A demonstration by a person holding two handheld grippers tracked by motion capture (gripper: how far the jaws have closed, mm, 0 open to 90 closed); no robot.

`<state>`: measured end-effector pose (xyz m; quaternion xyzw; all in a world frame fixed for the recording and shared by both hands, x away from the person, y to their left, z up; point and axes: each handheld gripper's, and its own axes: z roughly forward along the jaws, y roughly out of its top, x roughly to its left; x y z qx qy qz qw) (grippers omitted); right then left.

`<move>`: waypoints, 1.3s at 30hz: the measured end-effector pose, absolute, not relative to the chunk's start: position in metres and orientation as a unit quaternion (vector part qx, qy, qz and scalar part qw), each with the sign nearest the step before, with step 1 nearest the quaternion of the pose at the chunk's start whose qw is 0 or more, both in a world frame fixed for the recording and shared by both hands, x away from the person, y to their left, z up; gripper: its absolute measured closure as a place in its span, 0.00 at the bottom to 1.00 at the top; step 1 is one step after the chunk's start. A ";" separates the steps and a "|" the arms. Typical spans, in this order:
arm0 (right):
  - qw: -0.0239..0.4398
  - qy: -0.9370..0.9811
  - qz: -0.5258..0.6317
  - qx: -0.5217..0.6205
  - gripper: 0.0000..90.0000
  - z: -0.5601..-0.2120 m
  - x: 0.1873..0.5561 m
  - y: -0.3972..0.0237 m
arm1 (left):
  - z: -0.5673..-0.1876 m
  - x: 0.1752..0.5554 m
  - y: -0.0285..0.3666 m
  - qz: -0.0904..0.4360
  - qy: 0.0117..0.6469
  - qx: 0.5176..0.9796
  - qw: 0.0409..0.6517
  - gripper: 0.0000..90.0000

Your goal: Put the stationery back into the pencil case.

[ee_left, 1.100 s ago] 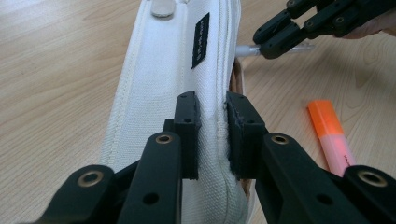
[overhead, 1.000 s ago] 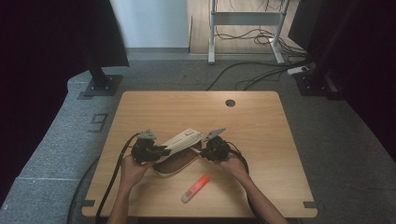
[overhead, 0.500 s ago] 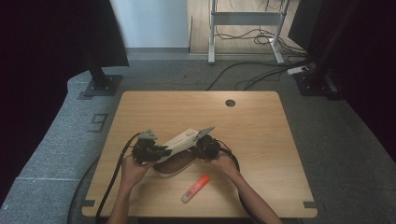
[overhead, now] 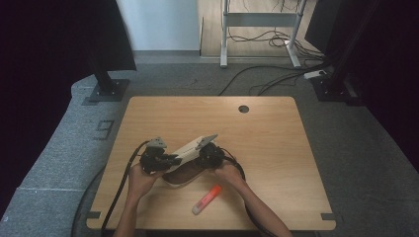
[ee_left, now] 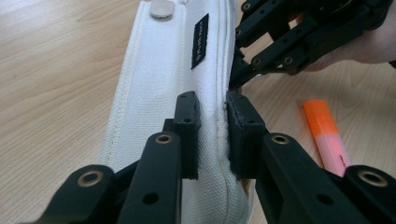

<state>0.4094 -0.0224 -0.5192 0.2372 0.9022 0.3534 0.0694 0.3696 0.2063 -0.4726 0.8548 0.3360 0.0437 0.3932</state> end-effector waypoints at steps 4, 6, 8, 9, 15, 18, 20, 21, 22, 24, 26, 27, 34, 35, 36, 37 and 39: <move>0.065 0.904 0.351 0.234 0.83 -0.523 0.410 -0.015 | -0.473 0.370 0.206 0.045 0.336 0.855 0.392 0.84; 0.066 0.905 0.350 0.231 0.78 -0.524 0.409 -0.014 | -0.473 0.370 0.207 0.045 0.337 0.855 0.393 0.84; 0.066 0.906 0.350 0.228 0.74 -0.523 0.407 -0.014 | -0.473 0.370 0.207 0.043 0.337 0.854 0.394 0.84; 0.067 0.906 0.351 0.226 0.71 -0.521 0.407 -0.014 | -0.473 0.370 0.207 0.044 0.338 0.854 0.394 0.84; 0.065 0.903 0.355 0.232 0.67 -0.514 0.403 -0.026 | -0.473 0.370 0.207 0.042 0.337 0.854 0.393 0.84; 0.061 0.900 0.358 0.241 0.66 -0.512 0.400 -0.035 | -0.474 0.371 0.207 0.041 0.337 0.855 0.392 0.84; 0.061 0.898 0.360 0.243 0.66 -0.512 0.399 -0.040 | -0.474 0.371 0.207 0.042 0.337 0.855 0.392 0.84; 0.061 0.899 0.359 0.244 0.66 -0.513 0.398 -0.043 | -0.474 0.371 0.207 0.041 0.337 0.855 0.392 0.84; 0.061 0.898 0.359 0.246 0.66 -0.513 0.397 -0.045 | -0.474 0.371 0.207 0.041 0.337 0.855 0.392 0.84; 0.057 0.898 0.360 0.247 0.67 -0.514 0.394 -0.049 | -0.474 0.371 0.207 0.042 0.337 0.856 0.391 0.84; 0.056 0.899 0.357 0.246 0.67 -0.516 0.390 -0.053 | -0.474 0.370 0.207 0.041 0.336 0.856 0.391 0.84; 0.056 0.899 0.356 0.246 0.68 -0.517 0.389 -0.056 | -0.474 0.370 0.207 0.041 0.337 0.856 0.391 0.84; 0.048 0.899 0.356 0.252 0.72 -0.524 0.382 -0.071 | -0.474 0.371 0.207 0.040 0.337 0.856 0.391 0.84; 0.048 0.899 0.355 0.250 0.73 -0.525 0.381 -0.072 | -0.474 0.371 0.207 0.040 0.336 0.856 0.391 0.84; 0.049 0.900 0.353 0.251 0.74 -0.526 0.381 -0.072 | -0.474 0.371 0.207 0.040 0.336 0.856 0.390 0.84; 0.049 0.901 0.352 0.249 0.75 -0.527 0.380 -0.073 | -0.474 0.371 0.207 0.040 0.336 0.856 0.390 0.84; 0.053 0.902 0.349 0.248 0.78 -0.528 0.380 -0.073 | -0.474 0.371 0.207 0.040 0.335 0.857 0.389 0.83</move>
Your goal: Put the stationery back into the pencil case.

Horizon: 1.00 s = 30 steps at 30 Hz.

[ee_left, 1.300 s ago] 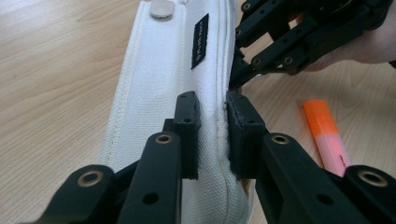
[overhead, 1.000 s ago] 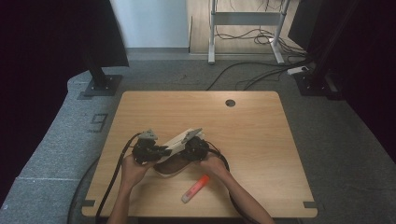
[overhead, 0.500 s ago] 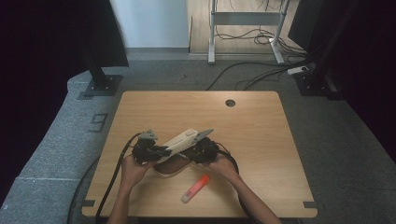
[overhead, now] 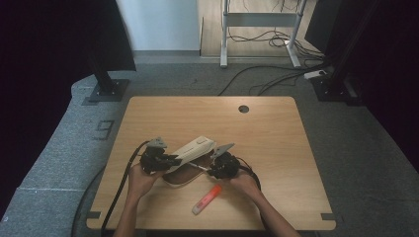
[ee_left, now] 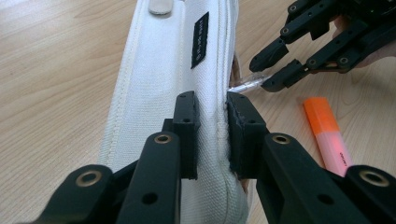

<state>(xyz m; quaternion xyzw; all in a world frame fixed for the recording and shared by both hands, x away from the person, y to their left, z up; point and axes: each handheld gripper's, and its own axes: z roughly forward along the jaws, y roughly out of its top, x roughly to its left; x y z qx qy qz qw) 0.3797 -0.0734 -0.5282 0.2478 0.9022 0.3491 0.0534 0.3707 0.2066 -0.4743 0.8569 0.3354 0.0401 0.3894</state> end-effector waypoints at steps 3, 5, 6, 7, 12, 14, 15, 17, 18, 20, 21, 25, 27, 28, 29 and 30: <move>0.063 0.905 0.343 0.244 0.80 -0.529 0.381 -0.073 | -0.475 0.371 0.207 0.039 0.335 0.857 0.390 0.83; 0.068 0.904 0.343 0.244 0.80 -0.528 0.383 -0.073 | -0.475 0.371 0.207 0.040 0.335 0.857 0.390 0.83; 0.070 0.904 0.343 0.247 0.80 -0.527 0.384 -0.072 | -0.475 0.371 0.207 0.039 0.335 0.857 0.390 0.83; 0.071 0.904 0.343 0.244 0.81 -0.527 0.386 -0.072 | -0.475 0.371 0.207 0.039 0.335 0.856 0.390 0.83; 0.077 0.903 0.343 0.246 0.84 -0.523 0.393 -0.071 | -0.475 0.371 0.207 0.037 0.335 0.856 0.392 0.83; 0.076 0.904 0.340 0.246 0.83 -0.523 0.397 -0.069 | -0.475 0.371 0.207 0.036 0.335 0.856 0.392 0.83; 0.075 0.906 0.339 0.244 0.83 -0.523 0.398 -0.068 | -0.475 0.371 0.207 0.037 0.335 0.856 0.392 0.83; 0.077 0.906 0.339 0.242 0.82 -0.523 0.401 -0.065 | -0.476 0.372 0.206 0.036 0.335 0.856 0.392 0.83; 0.076 0.905 0.340 0.243 0.82 -0.522 0.402 -0.063 | -0.476 0.372 0.206 0.036 0.334 0.856 0.392 0.83; 0.080 0.904 0.341 0.244 0.80 -0.521 0.405 -0.060 | -0.476 0.371 0.206 0.037 0.334 0.856 0.393 0.83; 0.083 0.904 0.340 0.244 0.80 -0.520 0.407 -0.058 | -0.476 0.371 0.206 0.037 0.334 0.856 0.393 0.83; 0.099 0.906 0.331 0.244 0.79 -0.519 0.414 -0.053 | -0.476 0.371 0.206 0.036 0.333 0.856 0.394 0.83; 0.102 0.905 0.328 0.250 0.78 -0.520 0.418 -0.051 | -0.476 0.372 0.207 0.035 0.333 0.856 0.395 0.83; 0.103 0.904 0.329 0.253 0.77 -0.521 0.420 -0.051 | -0.476 0.372 0.207 0.035 0.333 0.856 0.395 0.83; 0.099 0.903 0.330 0.256 0.77 -0.521 0.422 -0.051 | -0.476 0.372 0.207 0.035 0.333 0.855 0.395 0.83; 0.098 0.903 0.330 0.258 0.76 -0.522 0.424 -0.050 | -0.476 0.372 0.207 0.034 0.333 0.855 0.395 0.83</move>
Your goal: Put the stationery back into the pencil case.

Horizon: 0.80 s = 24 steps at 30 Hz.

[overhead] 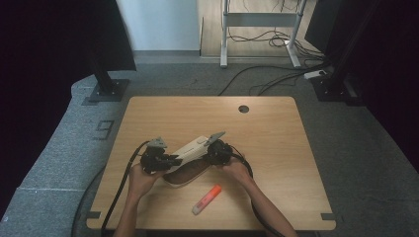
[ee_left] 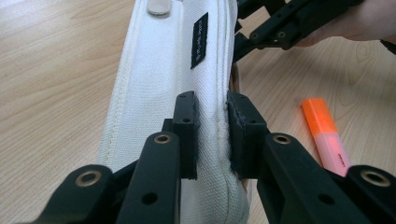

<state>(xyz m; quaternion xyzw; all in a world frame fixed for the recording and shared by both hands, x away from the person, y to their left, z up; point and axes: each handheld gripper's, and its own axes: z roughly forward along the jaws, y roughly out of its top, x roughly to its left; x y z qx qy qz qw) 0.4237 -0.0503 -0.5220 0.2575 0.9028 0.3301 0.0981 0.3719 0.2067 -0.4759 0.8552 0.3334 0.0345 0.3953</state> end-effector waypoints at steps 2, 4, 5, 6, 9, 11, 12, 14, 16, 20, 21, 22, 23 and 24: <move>0.097 0.904 0.329 0.256 0.74 -0.523 0.424 -0.050 | -0.476 0.372 0.207 0.034 0.334 0.855 0.395 0.83; 0.099 0.903 0.331 0.257 0.71 -0.522 0.422 -0.053 | -0.476 0.372 0.207 0.033 0.334 0.855 0.396 0.83; 0.099 0.901 0.332 0.259 0.70 -0.522 0.422 -0.055 | -0.477 0.372 0.207 0.033 0.334 0.855 0.396 0.83; 0.097 0.901 0.336 0.259 0.68 -0.521 0.422 -0.057 | -0.477 0.372 0.207 0.033 0.334 0.855 0.395 0.83; 0.092 0.896 0.345 0.263 0.61 -0.518 0.421 -0.062 | -0.477 0.373 0.207 0.033 0.333 0.856 0.395 0.83; 0.087 0.896 0.348 0.264 0.54 -0.516 0.420 -0.064 | -0.477 0.372 0.207 0.034 0.333 0.856 0.395 0.83; 0.085 0.896 0.348 0.262 0.51 -0.515 0.419 -0.064 | -0.477 0.372 0.206 0.034 0.333 0.856 0.395 0.83; 0.084 0.899 0.347 0.254 0.44 -0.513 0.416 -0.065 | -0.477 0.372 0.206 0.034 0.332 0.856 0.394 0.83; 0.081 0.900 0.348 0.249 0.38 -0.512 0.414 -0.066 | -0.477 0.372 0.206 0.034 0.332 0.856 0.394 0.83; 0.076 0.901 0.351 0.242 0.30 -0.511 0.409 -0.069 | -0.477 0.372 0.206 0.033 0.331 0.857 0.393 0.83; 0.077 0.902 0.351 0.240 0.26 -0.510 0.407 -0.070 | -0.477 0.372 0.206 0.033 0.331 0.857 0.393 0.83; 0.075 0.902 0.351 0.240 0.25 -0.509 0.405 -0.071 | -0.477 0.372 0.206 0.033 0.331 0.857 0.393 0.83; 0.074 0.902 0.352 0.239 0.24 -0.509 0.404 -0.072 | -0.477 0.372 0.206 0.033 0.331 0.857 0.393 0.83; 0.071 0.902 0.353 0.238 0.21 -0.508 0.402 -0.074 | -0.477 0.372 0.205 0.033 0.330 0.857 0.393 0.83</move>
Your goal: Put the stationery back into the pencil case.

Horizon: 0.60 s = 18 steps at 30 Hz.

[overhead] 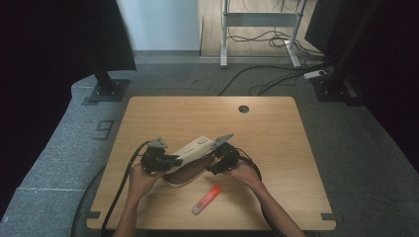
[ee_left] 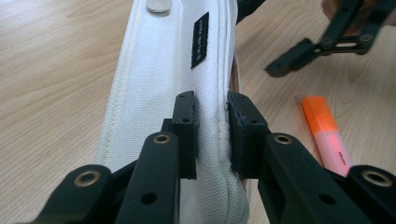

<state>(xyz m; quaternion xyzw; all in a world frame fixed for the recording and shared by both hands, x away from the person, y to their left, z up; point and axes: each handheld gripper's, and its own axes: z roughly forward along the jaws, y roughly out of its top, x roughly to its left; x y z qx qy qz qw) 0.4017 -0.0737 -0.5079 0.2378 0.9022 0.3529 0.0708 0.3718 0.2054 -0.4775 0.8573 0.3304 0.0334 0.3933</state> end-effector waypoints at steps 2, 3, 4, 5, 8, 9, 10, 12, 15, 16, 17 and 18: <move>0.065 0.900 0.358 0.239 0.18 -0.506 0.399 -0.077 | -0.478 0.372 0.205 0.033 0.330 0.857 0.393 0.82; 0.063 0.900 0.359 0.238 0.15 -0.505 0.397 -0.078 | -0.478 0.372 0.205 0.033 0.330 0.858 0.393 0.82; 0.064 0.901 0.358 0.237 0.14 -0.504 0.395 -0.079 | -0.478 0.372 0.205 0.033 0.330 0.858 0.393 0.82; 0.064 0.902 0.358 0.234 0.14 -0.504 0.394 -0.080 | -0.478 0.372 0.205 0.033 0.330 0.858 0.393 0.82; 0.062 0.902 0.360 0.229 0.06 -0.503 0.388 -0.083 | -0.478 0.372 0.205 0.033 0.329 0.858 0.393 0.82; 0.063 0.903 0.358 0.229 0.05 -0.504 0.386 -0.084 | -0.478 0.372 0.205 0.033 0.329 0.858 0.393 0.82; 0.063 0.904 0.359 0.226 0.03 -0.505 0.383 -0.086 | -0.478 0.372 0.205 0.033 0.329 0.858 0.392 0.82; 0.061 0.904 0.358 0.225 0.01 -0.507 0.379 -0.088 | -0.478 0.372 0.205 0.033 0.329 0.858 0.392 0.82; 0.060 0.905 0.358 0.223 0.00 -0.508 0.375 -0.090 | -0.478 0.372 0.205 0.034 0.328 0.859 0.392 0.82; 0.060 0.905 0.358 0.220 0.00 -0.508 0.373 -0.091 | -0.478 0.372 0.205 0.034 0.329 0.859 0.392 0.82; 0.061 0.905 0.358 0.220 0.00 -0.508 0.371 -0.091 | -0.478 0.372 0.205 0.034 0.328 0.859 0.392 0.82; 0.060 0.906 0.359 0.217 0.00 -0.507 0.369 -0.092 | -0.478 0.372 0.205 0.034 0.328 0.859 0.392 0.82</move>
